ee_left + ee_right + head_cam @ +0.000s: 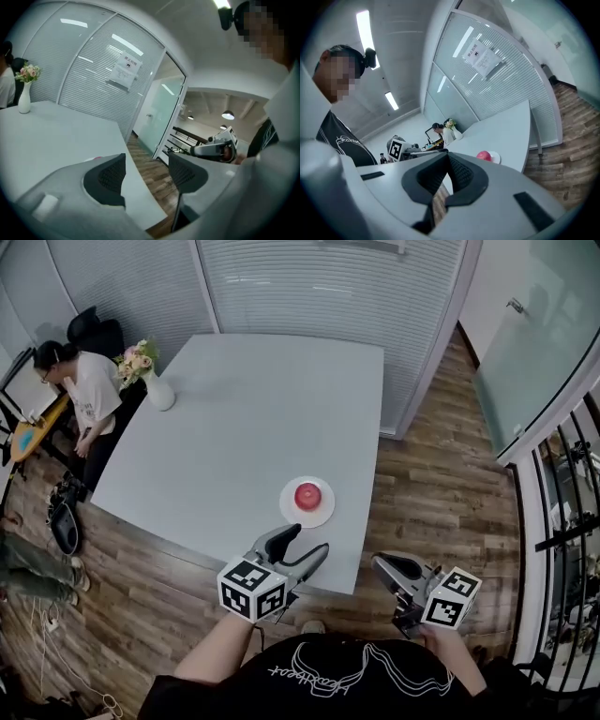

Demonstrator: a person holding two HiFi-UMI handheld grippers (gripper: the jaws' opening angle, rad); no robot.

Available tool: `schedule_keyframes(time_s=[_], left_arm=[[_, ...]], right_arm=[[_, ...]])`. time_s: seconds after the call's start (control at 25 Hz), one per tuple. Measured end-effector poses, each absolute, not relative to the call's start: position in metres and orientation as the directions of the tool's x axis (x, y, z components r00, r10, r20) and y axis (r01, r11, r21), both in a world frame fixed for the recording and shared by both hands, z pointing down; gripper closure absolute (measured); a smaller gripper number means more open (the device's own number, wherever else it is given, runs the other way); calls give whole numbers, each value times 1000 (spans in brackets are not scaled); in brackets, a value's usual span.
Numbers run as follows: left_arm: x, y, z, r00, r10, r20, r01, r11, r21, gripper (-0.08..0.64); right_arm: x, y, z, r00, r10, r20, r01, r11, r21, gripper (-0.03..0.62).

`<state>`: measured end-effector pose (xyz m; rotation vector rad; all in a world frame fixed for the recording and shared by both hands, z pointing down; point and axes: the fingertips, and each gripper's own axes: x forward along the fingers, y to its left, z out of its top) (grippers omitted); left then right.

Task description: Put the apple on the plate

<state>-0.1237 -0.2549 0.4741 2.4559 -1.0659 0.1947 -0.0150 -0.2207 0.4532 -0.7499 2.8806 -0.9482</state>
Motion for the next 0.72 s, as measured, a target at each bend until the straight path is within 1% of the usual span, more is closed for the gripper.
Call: schedule_keyframes(time_s=[0.16, 0.28, 0.32, 0.44, 0.6, 0.72], left_arm=[[-99, -207, 436, 741, -631, 229, -665, -643, 380, 368], [-86, -174, 419, 766, -607, 211, -635, -662, 398, 510], [-81, -165, 417, 772, -600, 209, -626, -664, 410, 528], [-70, -143, 415, 776, -598, 202, -621, -666, 413, 544], [-59, -124, 417, 757, -617, 215, -647, -662, 378, 546], [-54, -111, 411, 755, -622, 207, -650, -667, 366, 546]], right_arm=[[-20, -195, 430, -914, -395, 91, -379, 755, -534, 584], [-22, -174, 418, -933, -353, 71, -335, 781, -527, 584], [-21, -168, 417, -938, -341, 69, -324, 785, -529, 584], [-17, -153, 414, -946, -320, 57, -300, 792, -531, 584], [-9, -139, 416, -934, -352, 62, -336, 804, -491, 584], [-8, -128, 413, -940, -339, 45, -315, 805, -503, 584]])
